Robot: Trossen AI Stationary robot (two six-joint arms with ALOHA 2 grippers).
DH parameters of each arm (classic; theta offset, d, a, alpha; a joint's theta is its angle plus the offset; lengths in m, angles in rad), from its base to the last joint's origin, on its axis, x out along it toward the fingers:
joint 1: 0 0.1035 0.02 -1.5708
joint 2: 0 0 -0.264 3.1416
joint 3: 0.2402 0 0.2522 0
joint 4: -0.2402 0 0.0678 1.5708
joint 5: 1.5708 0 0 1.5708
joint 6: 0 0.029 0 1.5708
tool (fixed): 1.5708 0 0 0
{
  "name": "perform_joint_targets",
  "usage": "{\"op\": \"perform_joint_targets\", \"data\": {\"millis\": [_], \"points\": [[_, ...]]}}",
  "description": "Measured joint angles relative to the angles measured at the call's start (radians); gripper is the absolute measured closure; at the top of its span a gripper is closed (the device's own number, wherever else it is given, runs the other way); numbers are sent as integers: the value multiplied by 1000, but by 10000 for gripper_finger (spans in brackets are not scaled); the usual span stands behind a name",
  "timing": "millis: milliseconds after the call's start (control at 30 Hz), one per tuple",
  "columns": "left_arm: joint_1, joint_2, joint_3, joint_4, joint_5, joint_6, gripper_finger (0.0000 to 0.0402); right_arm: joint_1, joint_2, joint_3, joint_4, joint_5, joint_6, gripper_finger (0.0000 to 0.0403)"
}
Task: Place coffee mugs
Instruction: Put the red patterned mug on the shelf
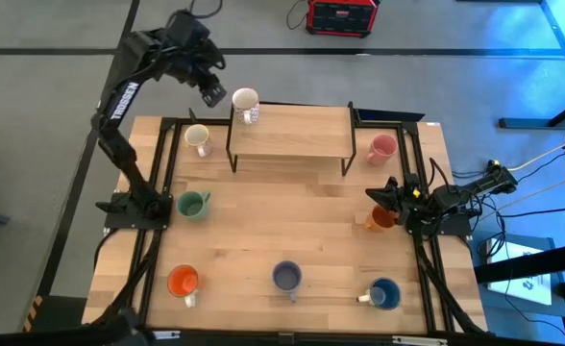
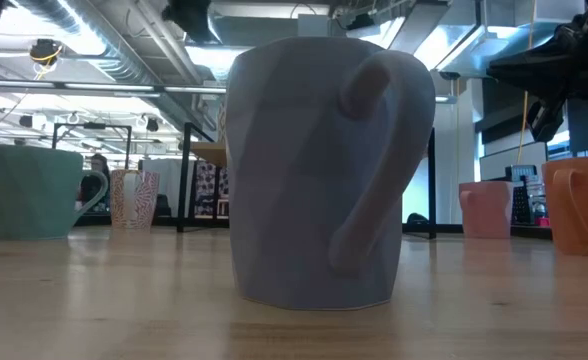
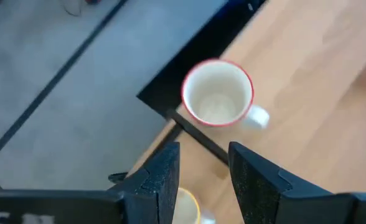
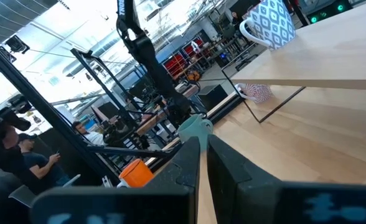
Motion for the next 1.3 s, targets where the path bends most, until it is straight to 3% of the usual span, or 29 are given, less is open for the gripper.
{"op": "perform_joint_targets", "data": {"millis": [133, 333, 600, 933, 1300], "points": [[26, -69, -98, -1, -17, -37, 271, 0, 0, 0, 0, 1, 0, 384], [82, -165, -375, -7, -23, -58, 271, 0, 0, 0, -5, 0, 0, 384], [117, -199, -673, 63, 6, -61, 271, 0, 0, 0, -31, 0, 0, 384], [142, -198, -908, 265, 8, -46, 271, 0, 0, 0, -43, 0, 0, 384], [191, -198, -1082, 386, 30, -35, 271, 0, 0, 0, -43, 2, 0, 384]]}}
